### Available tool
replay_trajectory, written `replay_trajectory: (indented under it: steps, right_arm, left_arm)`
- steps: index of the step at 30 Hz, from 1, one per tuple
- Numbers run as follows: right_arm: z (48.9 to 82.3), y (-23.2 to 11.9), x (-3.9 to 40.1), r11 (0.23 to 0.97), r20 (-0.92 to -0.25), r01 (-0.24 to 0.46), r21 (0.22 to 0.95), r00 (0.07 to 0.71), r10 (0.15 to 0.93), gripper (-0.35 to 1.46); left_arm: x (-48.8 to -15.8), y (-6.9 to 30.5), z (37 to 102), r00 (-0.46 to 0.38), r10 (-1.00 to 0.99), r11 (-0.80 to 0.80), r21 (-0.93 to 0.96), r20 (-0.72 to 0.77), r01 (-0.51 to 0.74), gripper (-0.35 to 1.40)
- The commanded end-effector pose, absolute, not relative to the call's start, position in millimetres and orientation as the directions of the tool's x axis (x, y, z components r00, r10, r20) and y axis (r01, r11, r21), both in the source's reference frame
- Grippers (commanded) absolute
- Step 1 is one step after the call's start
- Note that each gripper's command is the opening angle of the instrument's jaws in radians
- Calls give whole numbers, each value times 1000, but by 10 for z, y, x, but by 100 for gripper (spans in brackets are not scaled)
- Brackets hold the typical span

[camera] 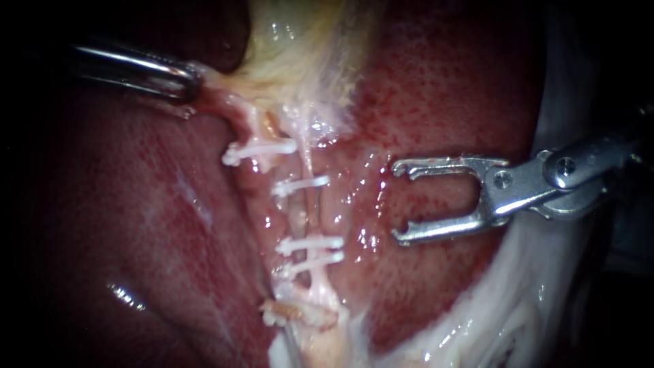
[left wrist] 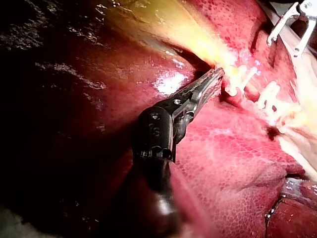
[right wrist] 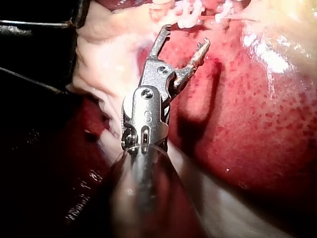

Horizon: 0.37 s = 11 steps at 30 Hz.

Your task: Going back third clip right tube

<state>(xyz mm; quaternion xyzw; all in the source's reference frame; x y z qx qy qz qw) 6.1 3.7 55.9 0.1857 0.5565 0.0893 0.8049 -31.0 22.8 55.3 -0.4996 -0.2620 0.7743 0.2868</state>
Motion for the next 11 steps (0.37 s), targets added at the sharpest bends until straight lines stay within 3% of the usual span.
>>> replay_trajectory:
  steps: [1, 11]
  right_arm:
    - [559, 37, 61, 915, -863, 63, 398, 365, 350, 50]
    - [558, 36, 62, 914, -863, 69, 400, 363, 350, 50]
  left_arm:
    - [-310, 229, 556, -341, 705, -698, -692, -622, -181, -35]
    - [-302, 236, 550, -341, 707, -695, -698, -619, -174, -35]
